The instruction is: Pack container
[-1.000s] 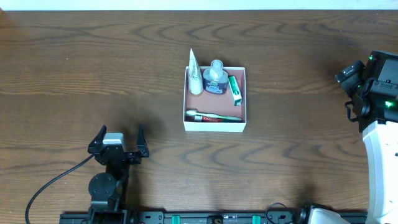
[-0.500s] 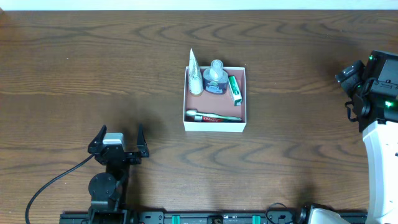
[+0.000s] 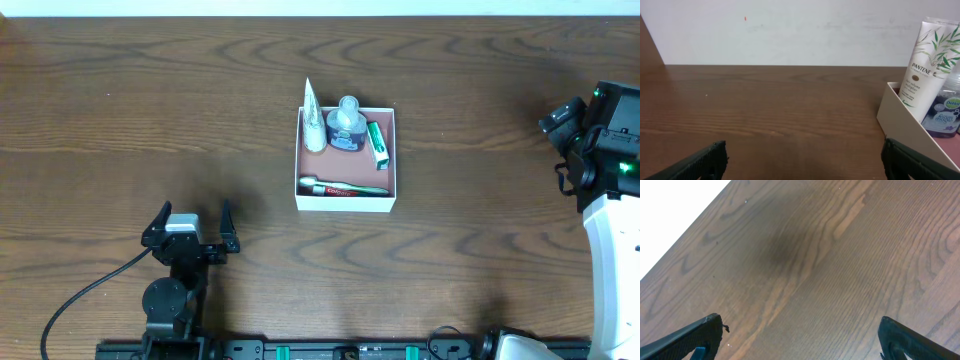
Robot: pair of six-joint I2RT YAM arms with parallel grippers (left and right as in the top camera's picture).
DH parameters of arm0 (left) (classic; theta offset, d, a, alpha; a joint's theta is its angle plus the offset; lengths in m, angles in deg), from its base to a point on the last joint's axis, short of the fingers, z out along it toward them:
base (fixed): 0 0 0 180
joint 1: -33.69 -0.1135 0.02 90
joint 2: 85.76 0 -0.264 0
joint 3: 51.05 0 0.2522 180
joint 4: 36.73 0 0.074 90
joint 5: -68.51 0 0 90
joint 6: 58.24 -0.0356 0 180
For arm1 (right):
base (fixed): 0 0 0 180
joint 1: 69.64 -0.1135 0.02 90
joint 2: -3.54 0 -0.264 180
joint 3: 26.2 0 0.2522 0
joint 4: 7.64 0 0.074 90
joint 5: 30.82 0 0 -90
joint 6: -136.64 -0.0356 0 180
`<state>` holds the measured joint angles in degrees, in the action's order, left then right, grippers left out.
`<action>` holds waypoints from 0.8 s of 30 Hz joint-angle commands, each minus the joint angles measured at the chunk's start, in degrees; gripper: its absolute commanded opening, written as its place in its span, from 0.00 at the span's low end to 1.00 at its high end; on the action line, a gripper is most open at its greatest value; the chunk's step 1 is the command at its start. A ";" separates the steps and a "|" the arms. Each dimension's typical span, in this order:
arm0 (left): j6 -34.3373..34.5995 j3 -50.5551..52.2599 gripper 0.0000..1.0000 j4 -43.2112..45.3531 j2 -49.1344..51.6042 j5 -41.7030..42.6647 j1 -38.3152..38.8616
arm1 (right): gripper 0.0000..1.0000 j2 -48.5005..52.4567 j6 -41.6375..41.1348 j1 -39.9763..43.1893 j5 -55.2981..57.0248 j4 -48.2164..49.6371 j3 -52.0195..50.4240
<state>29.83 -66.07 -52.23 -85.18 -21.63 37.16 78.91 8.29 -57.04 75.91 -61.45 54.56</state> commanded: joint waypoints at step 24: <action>-0.81 1.03 0.98 -2.49 -0.31 -0.31 -0.28 | 0.99 -45.05 0.07 -12.50 2.64 -2.51 -27.67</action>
<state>29.83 -66.17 -52.44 -85.18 -21.43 37.16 39.04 8.27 -68.82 76.19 -63.46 30.63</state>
